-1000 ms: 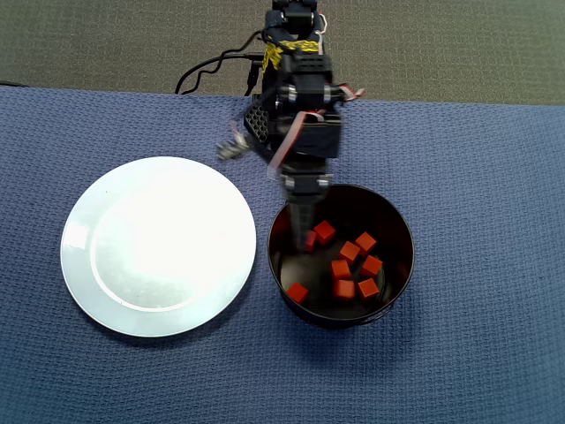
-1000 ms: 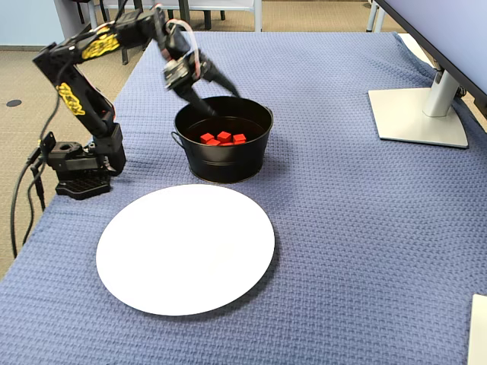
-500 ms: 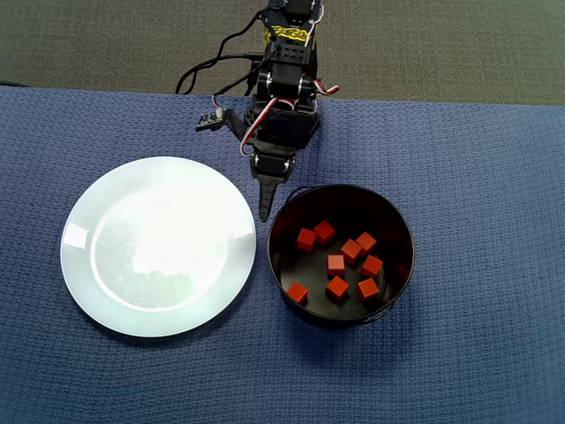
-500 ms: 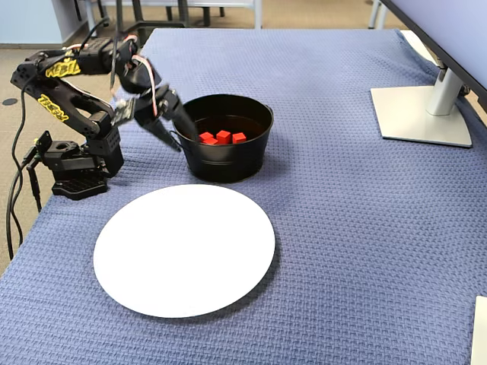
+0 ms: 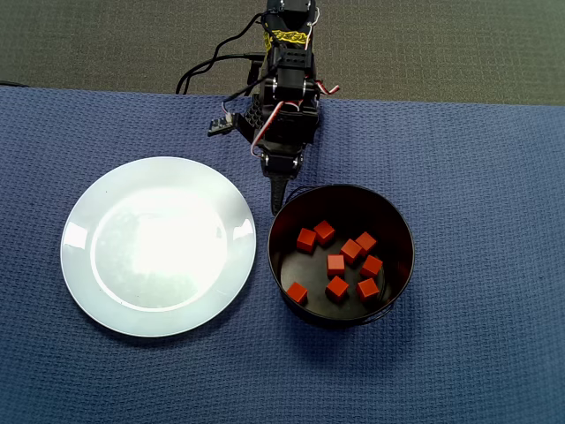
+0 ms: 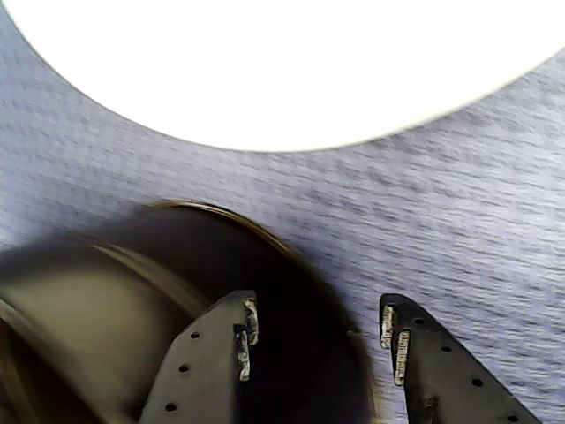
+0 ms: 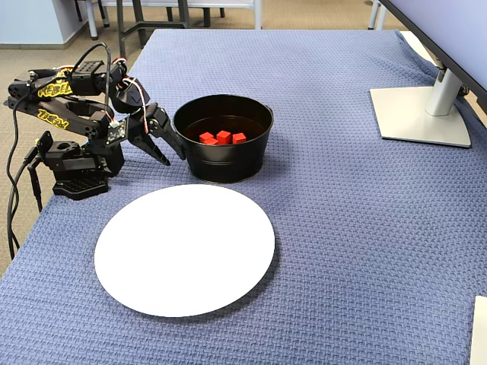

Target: Pick up the red cubes from the white plate and place them in the black recipient

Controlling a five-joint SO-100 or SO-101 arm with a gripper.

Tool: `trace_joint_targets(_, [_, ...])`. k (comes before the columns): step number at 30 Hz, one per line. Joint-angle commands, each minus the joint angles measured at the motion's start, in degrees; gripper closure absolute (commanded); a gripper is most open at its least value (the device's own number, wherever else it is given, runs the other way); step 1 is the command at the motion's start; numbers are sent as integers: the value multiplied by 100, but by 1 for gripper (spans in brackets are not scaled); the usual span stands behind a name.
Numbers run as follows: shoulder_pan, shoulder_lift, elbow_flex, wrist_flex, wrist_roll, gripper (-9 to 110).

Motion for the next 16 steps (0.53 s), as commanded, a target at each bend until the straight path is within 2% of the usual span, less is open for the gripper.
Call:
trace_joint_targets(1, [-185,97,79,-88,-44,95])
trace_joint_targets(16, [-229,334,510,-220,97,98])
